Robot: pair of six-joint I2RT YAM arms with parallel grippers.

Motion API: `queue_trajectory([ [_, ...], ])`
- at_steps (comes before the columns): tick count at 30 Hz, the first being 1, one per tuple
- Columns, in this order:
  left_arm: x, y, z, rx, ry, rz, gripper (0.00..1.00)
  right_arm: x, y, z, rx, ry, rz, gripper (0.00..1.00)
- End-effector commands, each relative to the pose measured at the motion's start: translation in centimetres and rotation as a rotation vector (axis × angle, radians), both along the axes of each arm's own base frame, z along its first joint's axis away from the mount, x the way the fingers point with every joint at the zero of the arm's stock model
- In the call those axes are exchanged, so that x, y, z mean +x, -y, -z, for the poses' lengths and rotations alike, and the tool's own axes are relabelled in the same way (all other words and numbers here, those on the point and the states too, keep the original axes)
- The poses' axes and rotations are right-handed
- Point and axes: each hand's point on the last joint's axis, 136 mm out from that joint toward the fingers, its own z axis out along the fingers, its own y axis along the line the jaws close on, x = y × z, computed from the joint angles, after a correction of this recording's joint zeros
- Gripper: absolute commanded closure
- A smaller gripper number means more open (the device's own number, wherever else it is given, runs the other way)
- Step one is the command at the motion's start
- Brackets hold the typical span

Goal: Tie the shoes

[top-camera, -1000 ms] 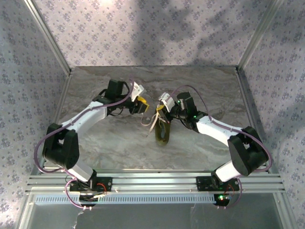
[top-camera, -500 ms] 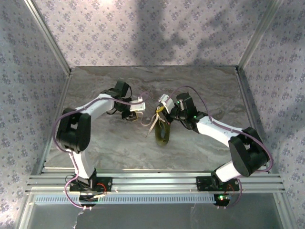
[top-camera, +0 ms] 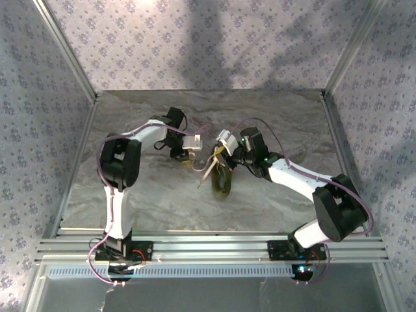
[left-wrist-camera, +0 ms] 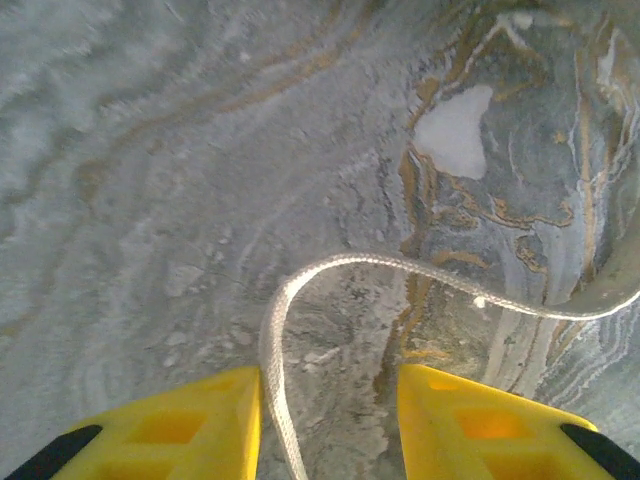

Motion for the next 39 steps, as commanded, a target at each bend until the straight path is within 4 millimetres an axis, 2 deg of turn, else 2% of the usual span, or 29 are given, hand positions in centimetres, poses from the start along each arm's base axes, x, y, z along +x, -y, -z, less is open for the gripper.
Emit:
queue_trajectory([
  [1, -0.7, -0.2, -0.1, -0.005, -0.051, 0.013, 0.66, 0.1, -0.4, -1.7, 0.018, 0.030, -0.011, 1.00],
  [5, -1.3, -0.5, 0.4, -0.008, -0.075, -0.001, 0.78, 0.4, -0.4, -1.7, 0.039, 0.018, 0.006, 1.00],
  [8, -1.4, -0.8, -0.2, -0.028, -0.083, -0.036, 0.99, 0.4, -0.5, -1.7, 0.048, 0.011, 0.010, 1.00],
  [17, -2.1, -2.1, -5.1, -0.127, -0.017, -0.114, 1.00, 0.6, -0.3, -1.8, 0.046, 0.003, 0.031, 1.00],
  [23, -4.1, -2.4, -8.9, -0.187, 0.015, -0.168, 1.00, 1.3, 0.0, -2.3, 0.045, -0.011, 0.066, 1.00],
  [27, -6.0, -2.6, -12.2, -0.235, 0.045, -0.253, 1.00, 1.7, 0.0, -2.4, 0.053, -0.041, 0.085, 1.00],
  [29, -7.2, -1.9, -14.3, -0.288, 0.080, -0.275, 1.00, 2.1, 0.2, -2.3, 0.053, -0.075, 0.109, 1.00],
  [31, -8.6, -0.4, -16.4, -0.346, 0.153, -0.248, 1.00, 2.6, 0.4, -1.9, 0.060, -0.131, 0.137, 1.00],
  [36, -12.2, 3.6, -19.9, -0.441, 0.264, -0.186, 1.00, 3.0, 0.1, -1.3, 0.075, -0.210, 0.133, 1.00],
  [39, -14.1, 6.6, -21.2, -0.507, 0.291, -0.148, 1.00, 2.8, -0.3, -1.0, 0.077, -0.234, 0.111, 1.00],
])
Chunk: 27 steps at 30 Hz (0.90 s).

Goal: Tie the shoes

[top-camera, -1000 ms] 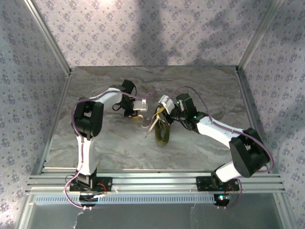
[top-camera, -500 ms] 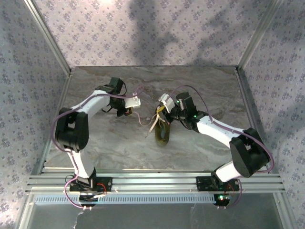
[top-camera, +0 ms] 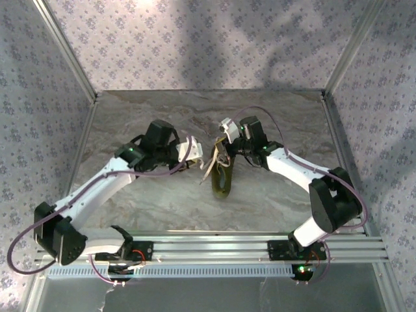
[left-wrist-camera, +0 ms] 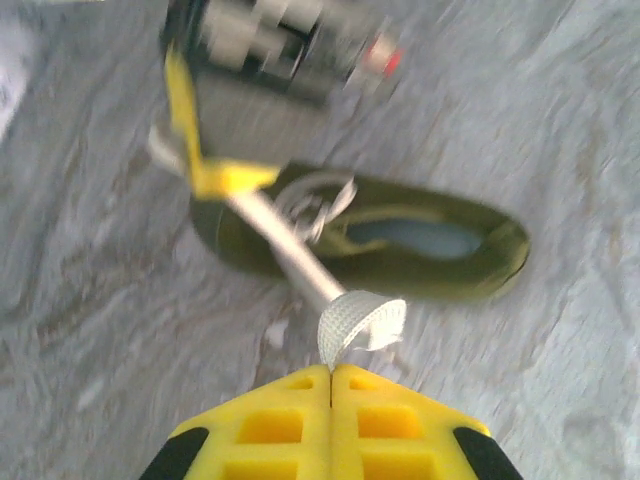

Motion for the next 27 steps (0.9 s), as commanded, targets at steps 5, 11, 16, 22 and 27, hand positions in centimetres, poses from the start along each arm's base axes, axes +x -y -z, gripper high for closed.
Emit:
queue_trajectory([
  [5, -3.0, 7.6, -0.9, -0.167, 0.012, 0.036, 1.00, -0.9, -1.2, 0.3, 0.023, -0.101, -0.061, 1.00],
  [11, -5.2, 14.4, 1.8, -0.139, -0.016, 0.142, 1.00, -1.2, -1.7, 0.5, 0.019, -0.132, -0.101, 1.00],
  [16, -4.5, 17.3, 4.0, -0.122, -0.049, 0.157, 1.00, -1.5, -2.1, 0.7, 0.012, -0.157, -0.133, 1.00],
  [22, -5.0, 19.3, 5.7, -0.153, -0.100, 0.199, 1.00, -1.3, -2.4, 0.8, -0.001, -0.173, -0.159, 1.00],
  [27, -5.9, 21.0, 6.5, -0.155, -0.120, 0.246, 1.00, -1.4, -2.3, 1.2, -0.011, -0.186, -0.166, 1.00],
])
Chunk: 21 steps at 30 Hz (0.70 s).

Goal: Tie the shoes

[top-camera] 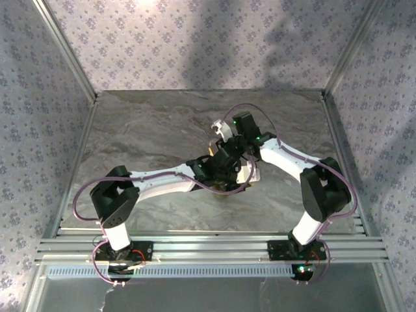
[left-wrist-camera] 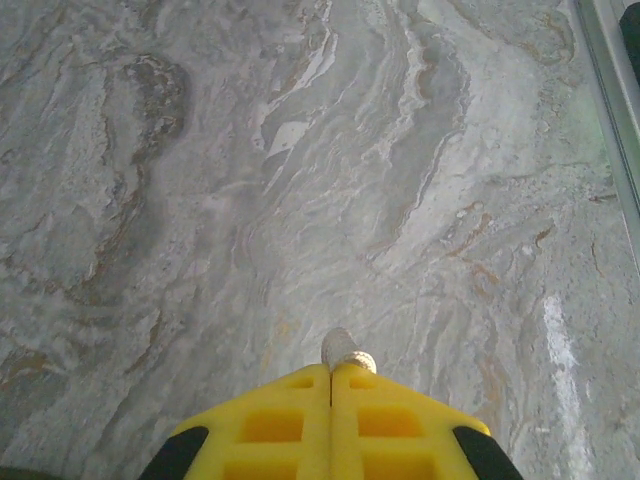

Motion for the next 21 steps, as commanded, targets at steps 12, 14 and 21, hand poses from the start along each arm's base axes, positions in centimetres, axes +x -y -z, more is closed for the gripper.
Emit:
queue_trajectory([
  [12, -2.6, 3.1, -0.4, -0.063, -0.047, 0.092, 1.00, 0.1, 0.0, -1.2, -0.006, 0.010, -0.034, 1.00],
  [14, -2.7, 3.1, -0.2, -0.064, -0.051, 0.097, 1.00, 0.1, 0.1, -1.1, -0.008, 0.012, -0.032, 1.00],
  [21, -3.4, 3.7, 1.0, -0.053, -0.071, 0.112, 1.00, 0.0, 0.1, -1.1, -0.010, 0.013, -0.032, 1.00],
])
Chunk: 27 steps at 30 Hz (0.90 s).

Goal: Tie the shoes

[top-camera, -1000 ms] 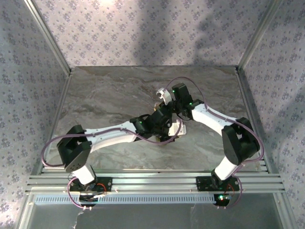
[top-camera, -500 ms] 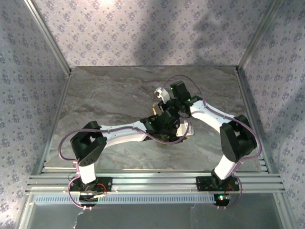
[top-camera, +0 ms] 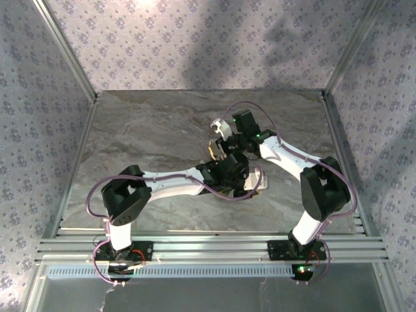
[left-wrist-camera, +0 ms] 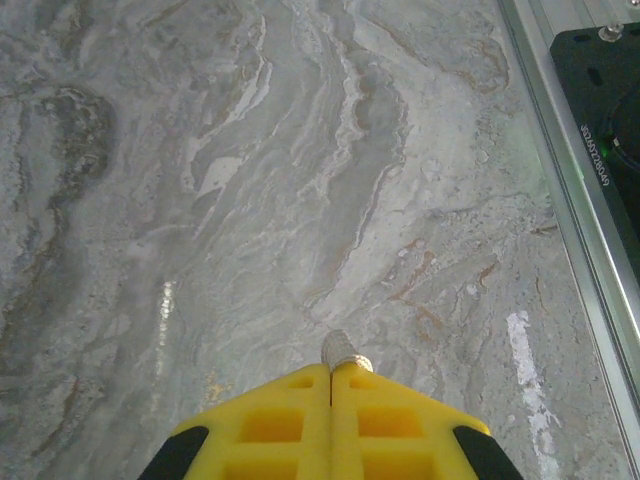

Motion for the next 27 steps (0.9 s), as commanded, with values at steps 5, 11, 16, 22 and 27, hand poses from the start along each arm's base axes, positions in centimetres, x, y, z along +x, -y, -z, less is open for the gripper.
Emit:
queue_trajectory([
  [5, -0.1, 1.0, -0.6, -0.028, 0.012, 0.004, 0.85, -0.1, 0.4, -0.6, -0.005, 0.014, -0.007, 1.00],
  [11, 1.1, -0.6, -2.9, -0.064, 0.064, -0.052, 0.58, -0.4, 1.2, 0.7, -0.013, 0.006, 0.014, 1.00],
  [16, 1.7, -3.1, -5.9, -0.107, 0.078, -0.098, 0.57, -0.6, 1.6, 1.0, -0.011, 0.011, 0.021, 1.00],
  [22, 3.5, -8.8, -9.8, -0.214, 0.077, -0.269, 0.56, -0.6, 1.7, 1.0, -0.040, 0.033, 0.029, 1.00],
  [27, 6.3, -14.5, -9.8, -0.239, 0.034, -0.481, 0.54, -0.5, 0.5, 1.6, -0.097, 0.027, 0.000, 0.93],
])
